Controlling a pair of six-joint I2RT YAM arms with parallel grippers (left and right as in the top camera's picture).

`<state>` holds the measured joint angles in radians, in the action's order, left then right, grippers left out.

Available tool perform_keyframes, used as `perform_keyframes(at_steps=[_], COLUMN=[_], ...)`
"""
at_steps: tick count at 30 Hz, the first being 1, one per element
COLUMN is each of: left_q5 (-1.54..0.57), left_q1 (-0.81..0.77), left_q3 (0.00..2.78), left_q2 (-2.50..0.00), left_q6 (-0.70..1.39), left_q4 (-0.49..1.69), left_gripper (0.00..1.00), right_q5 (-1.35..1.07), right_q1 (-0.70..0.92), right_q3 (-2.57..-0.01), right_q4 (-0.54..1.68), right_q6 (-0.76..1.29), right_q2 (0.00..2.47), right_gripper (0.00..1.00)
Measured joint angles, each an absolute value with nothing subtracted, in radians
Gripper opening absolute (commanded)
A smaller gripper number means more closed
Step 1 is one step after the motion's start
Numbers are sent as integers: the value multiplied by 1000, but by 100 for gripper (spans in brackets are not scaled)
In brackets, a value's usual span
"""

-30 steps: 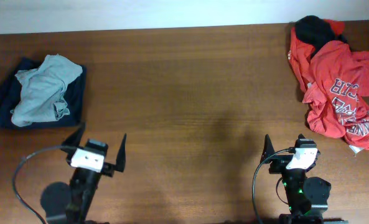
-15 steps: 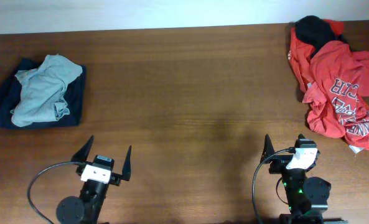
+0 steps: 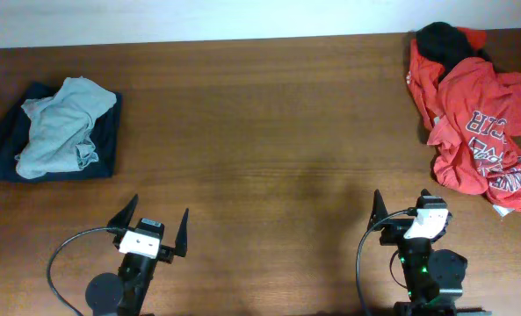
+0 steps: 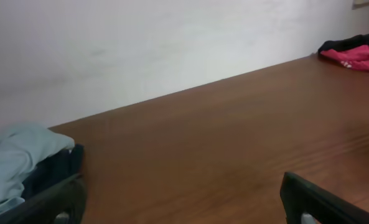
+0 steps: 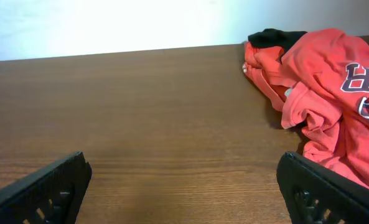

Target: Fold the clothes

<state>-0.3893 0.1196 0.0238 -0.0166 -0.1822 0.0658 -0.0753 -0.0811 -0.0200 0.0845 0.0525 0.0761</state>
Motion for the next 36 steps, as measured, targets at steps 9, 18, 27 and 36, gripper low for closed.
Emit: perform_keyframes(at_steps=[9, 18, 27, 36], left_q5=[-365, -358, -358, -358], left_q1=[120, 120, 120, 120], left_q3=[24, 24, 24, 24], left_q2=[-17, -17, -17, -17], left_q6=[-182, -182, -182, -182], left_q4=[66, 66, 66, 66], left_gripper=[99, 99, 99, 99], right_q5=[-75, -75, -75, -75], right_q1=[-81, -81, -81, -81], right_q3=[-20, -20, -20, -20], right_q4=[84, 84, 84, 84], right_q6=[53, 53, 52, 53], right_q2=[76, 76, 76, 76], right_gripper=[99, 99, 99, 99])
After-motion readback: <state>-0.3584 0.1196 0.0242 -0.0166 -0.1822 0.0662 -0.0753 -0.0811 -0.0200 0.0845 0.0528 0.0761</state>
